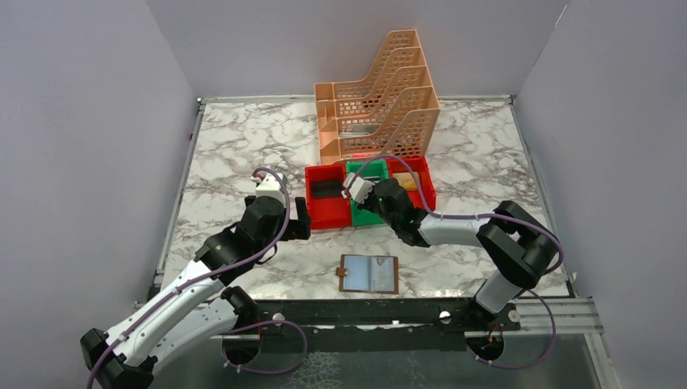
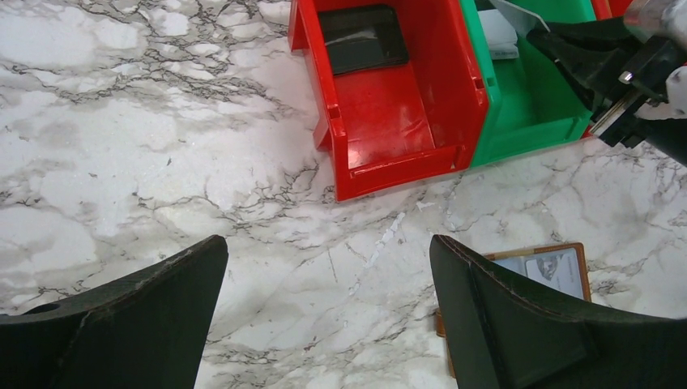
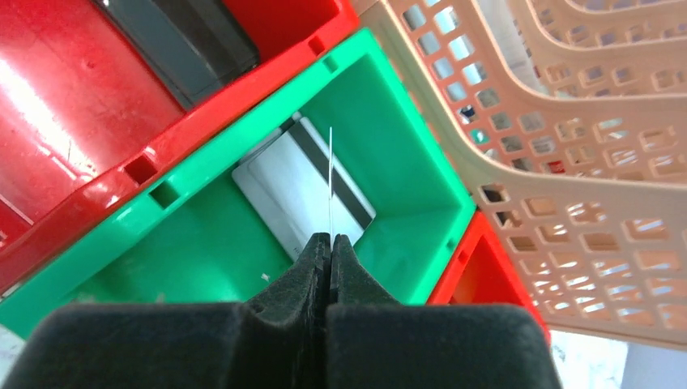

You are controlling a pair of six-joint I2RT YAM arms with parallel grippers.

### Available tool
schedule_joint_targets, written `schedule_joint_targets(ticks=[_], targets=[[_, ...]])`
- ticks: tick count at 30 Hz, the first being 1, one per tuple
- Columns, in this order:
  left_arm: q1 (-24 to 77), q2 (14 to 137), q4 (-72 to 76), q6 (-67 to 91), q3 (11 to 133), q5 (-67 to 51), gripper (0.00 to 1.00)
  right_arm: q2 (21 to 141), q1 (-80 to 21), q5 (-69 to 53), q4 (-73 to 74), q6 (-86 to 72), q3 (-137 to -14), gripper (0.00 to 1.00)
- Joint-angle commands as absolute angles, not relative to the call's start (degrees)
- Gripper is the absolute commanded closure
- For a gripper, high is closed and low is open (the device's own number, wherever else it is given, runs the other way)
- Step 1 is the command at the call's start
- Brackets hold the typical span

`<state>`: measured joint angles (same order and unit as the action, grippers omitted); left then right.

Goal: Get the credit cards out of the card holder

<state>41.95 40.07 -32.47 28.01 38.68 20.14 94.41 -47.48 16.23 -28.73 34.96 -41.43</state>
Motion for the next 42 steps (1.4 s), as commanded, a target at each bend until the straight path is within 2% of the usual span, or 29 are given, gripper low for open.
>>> schedule_joint_targets(ticks=[1,21,27,33,38,42], targets=[[41.6,41.0,-32.5,27.1,39.4,20.3,0.01,94.7,-47.2,17.0,-32.5,40.3,-43.9,0.99],[41.7,39.0,-32.6,26.3,39.4,19.1,0.01,106.1,-44.2,14.3,-25.1,52.8,-53.0,0.96],[41.6,38.9,-32.6,26.1,39.4,18.9,0.01,106.0,-44.2,10.6,-22.4,52.8,-52.5,0.91],[41.7,39.4,-32.5,25.9,39.5,18.4,0.01,105.2,-44.2,9.2,-19.6,52.4,-53.0,0.8],[41.6,39.3,-32.5,25.8,39.6,17.9,0.01,107.4,-44.1,13.0,-16.2,51.3,-54.7,0.78],[41.7,39.0,-32.5,25.5,39.6,17.7,0.01,106.8,-44.1,11.7,-15.8,50.7,-53.7,0.68]])
